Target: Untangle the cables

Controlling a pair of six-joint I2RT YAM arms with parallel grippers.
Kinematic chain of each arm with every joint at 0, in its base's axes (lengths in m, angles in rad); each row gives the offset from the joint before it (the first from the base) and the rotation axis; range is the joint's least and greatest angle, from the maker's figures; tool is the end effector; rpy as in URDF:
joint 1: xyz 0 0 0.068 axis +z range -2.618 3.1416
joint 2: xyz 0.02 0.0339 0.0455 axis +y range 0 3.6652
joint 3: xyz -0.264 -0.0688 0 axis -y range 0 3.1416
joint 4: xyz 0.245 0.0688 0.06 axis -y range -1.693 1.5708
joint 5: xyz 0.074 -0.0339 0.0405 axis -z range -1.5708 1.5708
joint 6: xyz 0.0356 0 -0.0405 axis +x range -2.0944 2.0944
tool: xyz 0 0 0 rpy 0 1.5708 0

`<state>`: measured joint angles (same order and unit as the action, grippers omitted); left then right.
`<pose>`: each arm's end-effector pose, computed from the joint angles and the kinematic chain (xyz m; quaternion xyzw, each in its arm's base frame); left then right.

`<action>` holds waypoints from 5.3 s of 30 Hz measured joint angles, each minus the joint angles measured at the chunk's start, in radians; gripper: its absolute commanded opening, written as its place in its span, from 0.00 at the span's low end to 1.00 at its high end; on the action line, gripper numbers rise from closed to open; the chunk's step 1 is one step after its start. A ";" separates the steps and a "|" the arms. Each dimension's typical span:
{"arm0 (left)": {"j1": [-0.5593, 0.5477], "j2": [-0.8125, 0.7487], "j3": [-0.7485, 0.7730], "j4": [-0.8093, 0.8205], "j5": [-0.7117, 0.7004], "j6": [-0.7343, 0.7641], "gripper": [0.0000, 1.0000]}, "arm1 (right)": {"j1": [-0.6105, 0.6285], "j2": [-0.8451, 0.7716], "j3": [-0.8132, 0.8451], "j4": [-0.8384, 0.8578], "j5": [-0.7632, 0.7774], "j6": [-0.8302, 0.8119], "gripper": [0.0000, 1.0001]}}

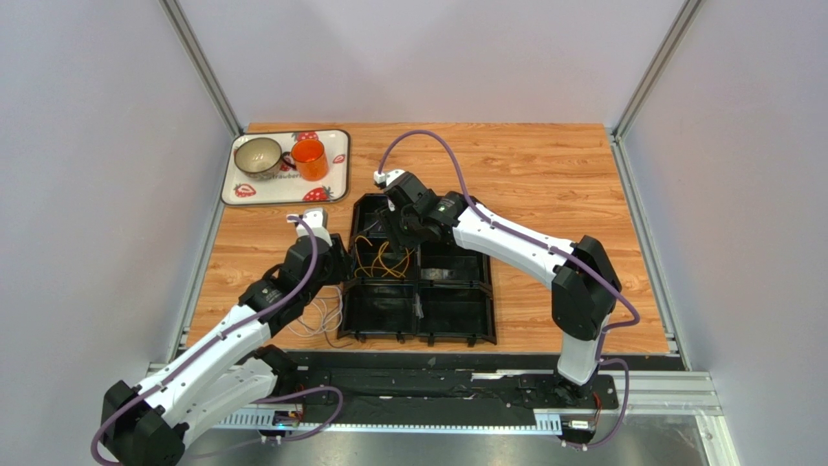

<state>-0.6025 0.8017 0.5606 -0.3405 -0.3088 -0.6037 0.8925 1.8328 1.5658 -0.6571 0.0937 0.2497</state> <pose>0.1535 -0.0924 0.2437 -0.0735 0.8696 -0.1546 0.4631 0.2576 0.3144 0.2744 -0.2851 0.9033 0.1342 0.2910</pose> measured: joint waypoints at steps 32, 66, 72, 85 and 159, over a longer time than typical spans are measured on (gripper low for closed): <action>0.000 0.303 0.191 0.039 -0.041 0.095 0.00 | 0.035 -0.162 -0.080 -0.089 0.062 0.014 0.54; 0.000 0.017 0.429 -0.205 -0.035 0.179 0.00 | 0.056 0.049 -0.095 0.259 -0.357 0.158 0.61; 0.000 0.019 0.428 -0.202 -0.021 0.179 0.00 | 0.066 0.119 -0.050 0.294 -0.372 0.174 0.61; 0.000 0.019 0.427 -0.202 -0.010 0.179 0.00 | 0.095 0.153 -0.043 0.436 -0.330 0.206 0.54; 0.167 0.271 0.533 -0.217 0.001 0.214 0.00 | 0.089 -0.163 -0.254 0.378 -0.185 0.063 0.00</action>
<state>-0.4358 1.0725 1.0935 -0.5579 -0.3080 -0.3893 0.9810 1.6699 1.3121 -0.2787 -0.0914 0.3130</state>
